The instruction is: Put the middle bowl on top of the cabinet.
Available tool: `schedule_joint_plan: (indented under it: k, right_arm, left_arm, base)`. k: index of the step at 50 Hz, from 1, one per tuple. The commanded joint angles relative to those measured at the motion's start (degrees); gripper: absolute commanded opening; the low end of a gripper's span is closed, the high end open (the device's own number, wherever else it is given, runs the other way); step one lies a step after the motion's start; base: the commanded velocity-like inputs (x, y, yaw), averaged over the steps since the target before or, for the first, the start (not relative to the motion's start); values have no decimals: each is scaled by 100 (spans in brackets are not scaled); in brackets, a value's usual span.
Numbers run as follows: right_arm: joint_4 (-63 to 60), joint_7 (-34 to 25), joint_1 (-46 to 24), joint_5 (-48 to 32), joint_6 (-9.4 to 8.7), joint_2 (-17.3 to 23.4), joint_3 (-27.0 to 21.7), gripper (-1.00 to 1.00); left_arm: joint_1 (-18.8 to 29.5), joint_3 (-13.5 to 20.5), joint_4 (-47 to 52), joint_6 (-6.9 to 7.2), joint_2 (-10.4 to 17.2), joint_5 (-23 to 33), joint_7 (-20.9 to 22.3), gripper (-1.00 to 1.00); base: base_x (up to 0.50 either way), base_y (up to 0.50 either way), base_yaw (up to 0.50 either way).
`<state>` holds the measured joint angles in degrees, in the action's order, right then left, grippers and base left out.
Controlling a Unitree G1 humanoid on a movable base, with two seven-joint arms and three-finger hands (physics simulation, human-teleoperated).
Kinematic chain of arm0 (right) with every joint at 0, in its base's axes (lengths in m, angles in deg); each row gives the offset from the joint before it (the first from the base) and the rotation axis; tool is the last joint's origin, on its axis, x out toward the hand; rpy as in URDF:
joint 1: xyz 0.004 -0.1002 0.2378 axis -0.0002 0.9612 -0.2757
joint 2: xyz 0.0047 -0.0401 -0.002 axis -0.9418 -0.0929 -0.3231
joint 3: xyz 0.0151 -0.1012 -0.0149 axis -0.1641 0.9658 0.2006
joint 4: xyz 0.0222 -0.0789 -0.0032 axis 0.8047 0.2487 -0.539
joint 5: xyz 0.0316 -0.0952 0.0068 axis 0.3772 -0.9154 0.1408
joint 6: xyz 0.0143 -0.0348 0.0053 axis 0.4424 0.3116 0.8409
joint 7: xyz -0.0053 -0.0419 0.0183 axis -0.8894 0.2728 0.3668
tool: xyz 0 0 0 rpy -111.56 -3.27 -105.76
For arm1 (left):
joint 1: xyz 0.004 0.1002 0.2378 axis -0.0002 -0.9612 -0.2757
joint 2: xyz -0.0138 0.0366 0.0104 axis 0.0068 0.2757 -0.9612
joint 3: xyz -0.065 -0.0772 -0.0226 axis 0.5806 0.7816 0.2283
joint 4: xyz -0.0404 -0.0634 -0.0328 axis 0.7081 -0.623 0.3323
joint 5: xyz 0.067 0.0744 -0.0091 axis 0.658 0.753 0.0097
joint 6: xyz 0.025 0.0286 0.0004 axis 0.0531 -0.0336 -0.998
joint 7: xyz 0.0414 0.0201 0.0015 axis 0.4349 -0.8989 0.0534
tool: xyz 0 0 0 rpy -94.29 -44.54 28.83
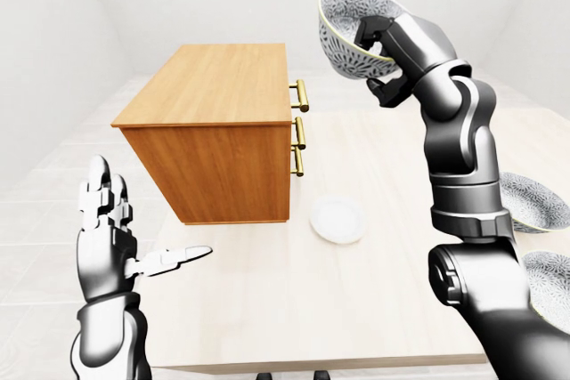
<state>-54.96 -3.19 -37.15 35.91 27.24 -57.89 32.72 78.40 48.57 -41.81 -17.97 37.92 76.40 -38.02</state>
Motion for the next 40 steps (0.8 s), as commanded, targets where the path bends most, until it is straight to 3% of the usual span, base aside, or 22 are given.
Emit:
schedule_joint_plan:
  k: [1, 22, 31, 40]
  right_arm:
    - [688, 179, -998, -209, 0, 25, 120, -100]
    - [2028, 7, -2374, -119, 0, -199, 266, -100]
    - [3708, 685, -3358, 272, 0, -435, 255, -100]
    - [4631, 1195, -3791, 572, 0, -704, 359, -100]
  left_arm:
    - [39, 19, -166, 0, 14, -144, 89, 100]
    - [-18, 43, -131, 0, 14, -177, 107, 100]
    - [-191, -9, 16, 0, -74, -131, 156, 100]
    - [-420, -8, 145, -40, -172, -105, 232, 100]
  base:
    - [0, 0, 0]
    - [0, 0, 0]
    - [0, 0, 0]
    - [0, 0, 0]
